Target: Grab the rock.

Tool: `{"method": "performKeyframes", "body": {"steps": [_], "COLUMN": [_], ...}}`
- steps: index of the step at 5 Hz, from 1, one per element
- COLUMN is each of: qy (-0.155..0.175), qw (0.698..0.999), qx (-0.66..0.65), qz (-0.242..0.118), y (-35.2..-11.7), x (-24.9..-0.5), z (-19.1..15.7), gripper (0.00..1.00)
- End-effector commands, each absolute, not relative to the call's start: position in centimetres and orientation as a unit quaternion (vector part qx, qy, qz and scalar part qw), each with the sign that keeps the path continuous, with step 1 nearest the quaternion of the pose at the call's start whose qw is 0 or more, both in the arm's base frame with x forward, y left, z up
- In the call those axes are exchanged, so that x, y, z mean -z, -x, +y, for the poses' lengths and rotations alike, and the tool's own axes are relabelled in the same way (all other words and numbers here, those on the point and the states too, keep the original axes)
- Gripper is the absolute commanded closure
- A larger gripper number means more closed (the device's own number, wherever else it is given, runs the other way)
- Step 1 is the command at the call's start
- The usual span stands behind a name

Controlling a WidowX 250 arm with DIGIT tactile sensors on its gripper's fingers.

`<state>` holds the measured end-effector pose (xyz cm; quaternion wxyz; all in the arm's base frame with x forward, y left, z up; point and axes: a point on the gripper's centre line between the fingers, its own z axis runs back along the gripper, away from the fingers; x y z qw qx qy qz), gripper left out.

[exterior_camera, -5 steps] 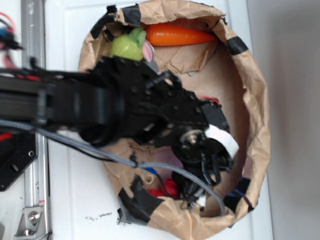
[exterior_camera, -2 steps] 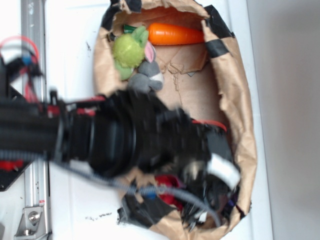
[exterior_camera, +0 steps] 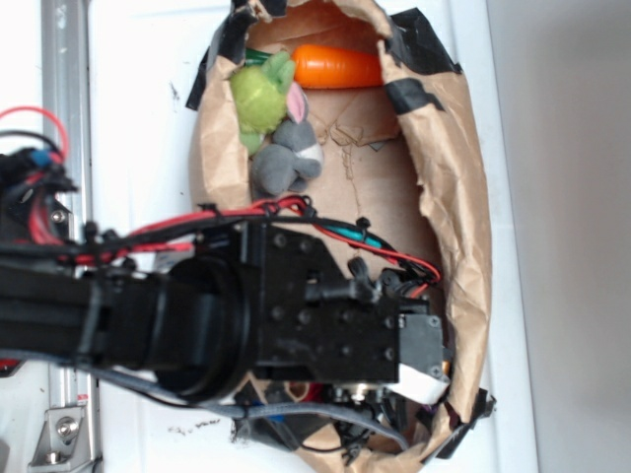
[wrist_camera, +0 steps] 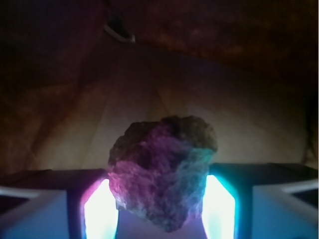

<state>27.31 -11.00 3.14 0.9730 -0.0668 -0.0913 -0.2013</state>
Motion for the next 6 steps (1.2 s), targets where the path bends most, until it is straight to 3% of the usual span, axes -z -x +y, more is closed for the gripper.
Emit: {"method": "performKeyframes", "body": {"steps": [1, 2, 3, 4, 5, 6], "qy": [0.059, 0.070, 0.063, 0.027, 0.017, 0.001], "qw": [0.988, 0.988, 0.994, 0.992, 0.984, 0.979], "qx": [0.050, 0.003, -0.010, -0.059, -0.151, -0.174], "qz": [-0.132, -0.140, -0.092, -0.106, -0.094, -0.109], "y": [-28.4, -27.0, -25.5, -24.6, -24.4, -24.4], "x": [-8.6, -10.7, -14.4, -17.8, -18.5, -18.6], "z": [-3.4, 0.4, 1.3, 0.7, -0.9, -0.9], "gripper": [1.00, 1.00, 1.00, 1.00, 1.00, 1.00]}}
